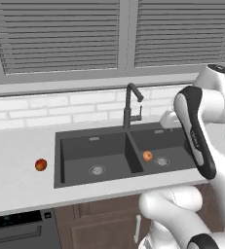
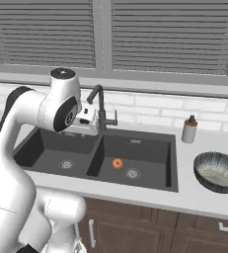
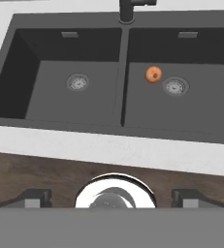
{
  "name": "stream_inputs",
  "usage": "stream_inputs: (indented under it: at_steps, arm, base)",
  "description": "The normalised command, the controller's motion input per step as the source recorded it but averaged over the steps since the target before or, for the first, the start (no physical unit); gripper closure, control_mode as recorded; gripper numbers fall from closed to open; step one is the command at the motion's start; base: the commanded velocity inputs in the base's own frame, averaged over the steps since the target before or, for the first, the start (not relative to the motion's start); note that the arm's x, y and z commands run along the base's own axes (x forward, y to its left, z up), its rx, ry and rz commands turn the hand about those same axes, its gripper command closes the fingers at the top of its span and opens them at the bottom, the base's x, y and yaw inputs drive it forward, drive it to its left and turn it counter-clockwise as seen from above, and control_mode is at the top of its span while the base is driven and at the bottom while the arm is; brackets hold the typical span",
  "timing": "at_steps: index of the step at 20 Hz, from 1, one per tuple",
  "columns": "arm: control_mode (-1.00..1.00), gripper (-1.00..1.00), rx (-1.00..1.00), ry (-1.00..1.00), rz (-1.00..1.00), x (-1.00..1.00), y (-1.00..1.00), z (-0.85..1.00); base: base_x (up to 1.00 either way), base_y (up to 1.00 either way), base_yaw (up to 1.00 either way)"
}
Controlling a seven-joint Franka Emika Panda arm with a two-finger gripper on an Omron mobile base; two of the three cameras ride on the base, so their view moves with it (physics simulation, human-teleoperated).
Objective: Pick the onion from the sink and place it in the bowl. Then pick the bowl and place it in the microwave. Then close the microwave door and press the start button.
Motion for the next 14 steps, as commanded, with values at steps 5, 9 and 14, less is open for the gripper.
stream_inputs:
  at_steps: [5,9,14]
  arm:
    - [-1.00,-1.00,0.00,0.01,0.01,0.11,-0.38,-0.27]
    - [-1.00,-1.00,0.00,0.00,0.03,0.16,-0.41,-0.36]
    - [-1.00,-1.00,0.02,0.00,0.00,0.25,-0.43,-0.44]
  base:
    - [0.00,0.00,0.00]
    - [0.00,0.00,0.00]
    - [0.00,0.00,0.00]
